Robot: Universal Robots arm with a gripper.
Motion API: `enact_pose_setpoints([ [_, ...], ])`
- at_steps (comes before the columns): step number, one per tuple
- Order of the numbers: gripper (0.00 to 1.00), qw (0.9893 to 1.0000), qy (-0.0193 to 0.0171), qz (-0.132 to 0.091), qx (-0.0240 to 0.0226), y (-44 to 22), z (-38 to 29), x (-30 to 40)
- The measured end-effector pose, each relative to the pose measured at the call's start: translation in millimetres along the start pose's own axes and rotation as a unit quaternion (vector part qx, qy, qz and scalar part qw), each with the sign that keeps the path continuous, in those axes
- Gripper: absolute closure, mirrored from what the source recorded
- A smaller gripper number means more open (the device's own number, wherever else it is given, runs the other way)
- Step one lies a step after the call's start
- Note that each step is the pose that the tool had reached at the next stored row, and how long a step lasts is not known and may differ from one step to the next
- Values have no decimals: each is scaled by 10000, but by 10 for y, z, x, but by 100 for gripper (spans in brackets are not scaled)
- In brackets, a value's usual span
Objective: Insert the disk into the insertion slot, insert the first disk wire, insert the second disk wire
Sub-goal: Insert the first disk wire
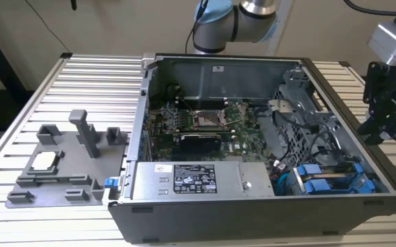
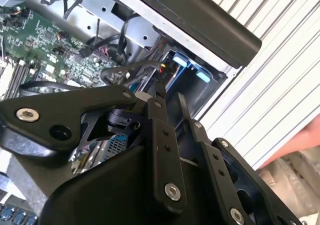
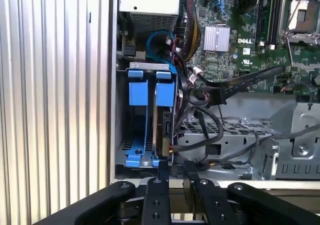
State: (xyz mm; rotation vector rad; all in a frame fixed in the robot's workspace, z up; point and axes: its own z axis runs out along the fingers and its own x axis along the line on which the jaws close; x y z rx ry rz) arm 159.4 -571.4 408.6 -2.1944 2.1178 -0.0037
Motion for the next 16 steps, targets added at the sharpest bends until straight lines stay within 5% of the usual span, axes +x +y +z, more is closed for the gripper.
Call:
enact_pose_setpoints([
  [9, 73, 10000, 2, 0, 0, -1, -16, -10],
  [16, 73, 10000, 0, 1, 0, -5, -5, -139],
])
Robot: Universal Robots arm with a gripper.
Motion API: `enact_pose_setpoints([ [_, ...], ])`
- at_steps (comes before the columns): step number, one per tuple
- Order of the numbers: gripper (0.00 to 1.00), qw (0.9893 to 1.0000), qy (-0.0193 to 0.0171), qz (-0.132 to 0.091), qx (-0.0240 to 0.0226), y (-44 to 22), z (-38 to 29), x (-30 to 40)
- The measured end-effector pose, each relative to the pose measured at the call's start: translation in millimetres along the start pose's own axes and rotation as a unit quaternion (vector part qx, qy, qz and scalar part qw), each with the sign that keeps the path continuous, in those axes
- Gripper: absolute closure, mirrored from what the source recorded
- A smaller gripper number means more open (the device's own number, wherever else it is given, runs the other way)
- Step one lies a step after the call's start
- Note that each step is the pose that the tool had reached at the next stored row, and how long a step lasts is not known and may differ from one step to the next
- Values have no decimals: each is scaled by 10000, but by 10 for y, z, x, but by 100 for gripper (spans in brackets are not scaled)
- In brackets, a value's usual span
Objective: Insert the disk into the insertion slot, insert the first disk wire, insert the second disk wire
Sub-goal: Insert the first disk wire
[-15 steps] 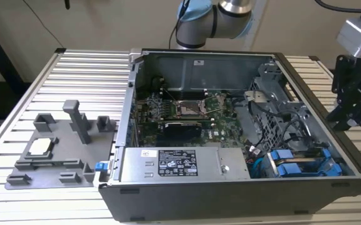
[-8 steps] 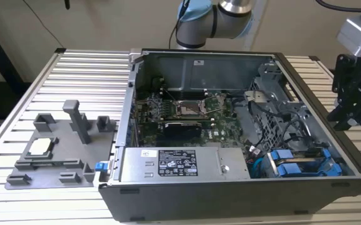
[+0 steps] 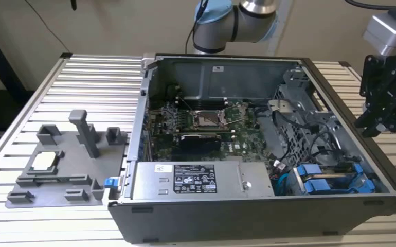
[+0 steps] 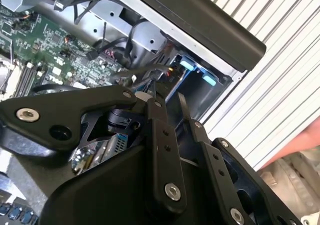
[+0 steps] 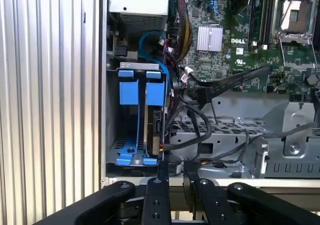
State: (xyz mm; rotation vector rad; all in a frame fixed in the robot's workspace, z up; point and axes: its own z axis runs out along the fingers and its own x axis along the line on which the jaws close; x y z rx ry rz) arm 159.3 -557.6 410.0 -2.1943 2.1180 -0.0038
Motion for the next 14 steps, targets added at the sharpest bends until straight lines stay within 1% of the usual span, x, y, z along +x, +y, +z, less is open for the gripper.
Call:
enact_pose_setpoints([
  [6, 73, 10000, 0, 0, 0, -2, 10, -147],
  [8, 73, 10000, 0, 0, 0, -3, 13, -183],
  [11, 73, 10000, 3, -1, 0, 6, 17, -202],
  [14, 73, 10000, 4, -1, 0, 33, 19, -208],
])
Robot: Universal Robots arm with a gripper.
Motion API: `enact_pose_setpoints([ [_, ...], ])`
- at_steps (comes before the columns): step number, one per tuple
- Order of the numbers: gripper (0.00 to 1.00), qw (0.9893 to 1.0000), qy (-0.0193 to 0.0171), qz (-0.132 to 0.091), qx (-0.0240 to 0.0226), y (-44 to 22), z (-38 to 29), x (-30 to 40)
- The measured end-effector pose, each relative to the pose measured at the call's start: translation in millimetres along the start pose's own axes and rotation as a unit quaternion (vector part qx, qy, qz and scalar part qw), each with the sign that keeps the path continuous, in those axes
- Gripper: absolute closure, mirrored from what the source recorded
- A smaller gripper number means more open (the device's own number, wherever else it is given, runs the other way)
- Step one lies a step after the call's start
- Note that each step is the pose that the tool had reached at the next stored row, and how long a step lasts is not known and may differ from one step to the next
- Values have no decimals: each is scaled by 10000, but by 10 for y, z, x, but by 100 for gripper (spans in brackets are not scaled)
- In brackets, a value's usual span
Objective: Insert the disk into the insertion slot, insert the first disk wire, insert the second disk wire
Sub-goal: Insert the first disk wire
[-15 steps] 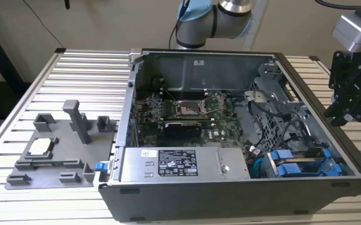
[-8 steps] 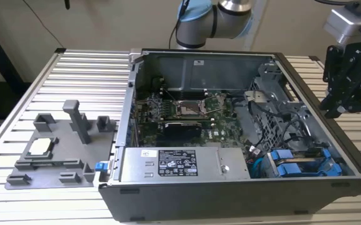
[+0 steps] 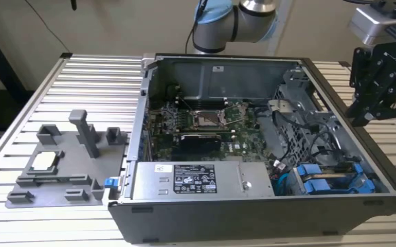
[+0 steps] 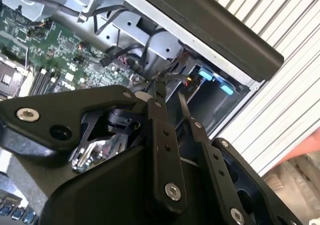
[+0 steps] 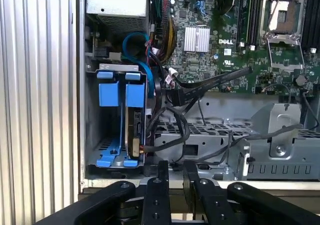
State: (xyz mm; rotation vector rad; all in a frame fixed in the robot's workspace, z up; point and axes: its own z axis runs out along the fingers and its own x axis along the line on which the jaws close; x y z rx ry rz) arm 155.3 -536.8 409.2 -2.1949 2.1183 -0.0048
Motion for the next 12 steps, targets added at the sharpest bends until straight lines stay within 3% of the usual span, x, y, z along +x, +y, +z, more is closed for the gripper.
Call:
enact_pose_setpoints([
  [12, 73, 10000, 22, -4, 38, 249, 7, -27],
])
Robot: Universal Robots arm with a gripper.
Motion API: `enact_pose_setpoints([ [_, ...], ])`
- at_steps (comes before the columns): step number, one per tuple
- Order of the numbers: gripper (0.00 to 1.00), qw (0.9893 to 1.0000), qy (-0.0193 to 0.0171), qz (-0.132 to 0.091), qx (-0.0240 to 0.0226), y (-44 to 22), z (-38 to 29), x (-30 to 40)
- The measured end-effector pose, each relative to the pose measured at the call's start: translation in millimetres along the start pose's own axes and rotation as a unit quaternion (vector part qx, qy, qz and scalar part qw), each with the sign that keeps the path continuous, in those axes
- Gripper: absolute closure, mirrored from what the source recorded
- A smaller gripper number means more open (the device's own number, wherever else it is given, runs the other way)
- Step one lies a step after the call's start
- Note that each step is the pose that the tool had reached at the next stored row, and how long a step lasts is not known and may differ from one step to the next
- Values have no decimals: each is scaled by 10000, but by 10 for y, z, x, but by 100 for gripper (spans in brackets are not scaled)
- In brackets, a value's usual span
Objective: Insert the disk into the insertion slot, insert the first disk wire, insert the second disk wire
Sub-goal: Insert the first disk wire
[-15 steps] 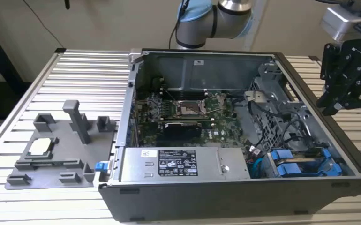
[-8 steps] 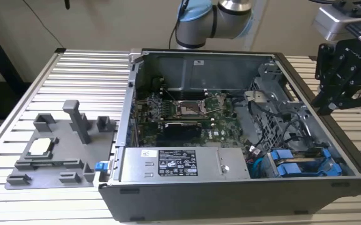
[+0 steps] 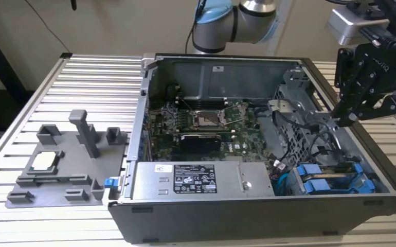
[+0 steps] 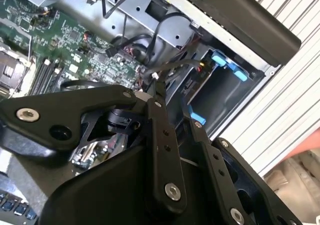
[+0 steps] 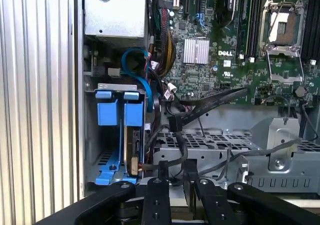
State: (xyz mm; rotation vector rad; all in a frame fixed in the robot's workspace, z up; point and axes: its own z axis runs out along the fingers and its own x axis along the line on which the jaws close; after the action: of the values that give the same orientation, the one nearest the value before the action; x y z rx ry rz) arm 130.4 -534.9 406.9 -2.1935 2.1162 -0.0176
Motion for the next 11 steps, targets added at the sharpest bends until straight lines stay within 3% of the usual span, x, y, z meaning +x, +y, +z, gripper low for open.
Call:
enact_pose_setpoints([
  [4, 73, 10000, 27, -3, 15, 82, 3, -12],
  [8, 73, 9999, 121, -11, 20, 158, 7, -39],
  [11, 73, 9998, 221, -19, 21, 211, 12, -71],
])
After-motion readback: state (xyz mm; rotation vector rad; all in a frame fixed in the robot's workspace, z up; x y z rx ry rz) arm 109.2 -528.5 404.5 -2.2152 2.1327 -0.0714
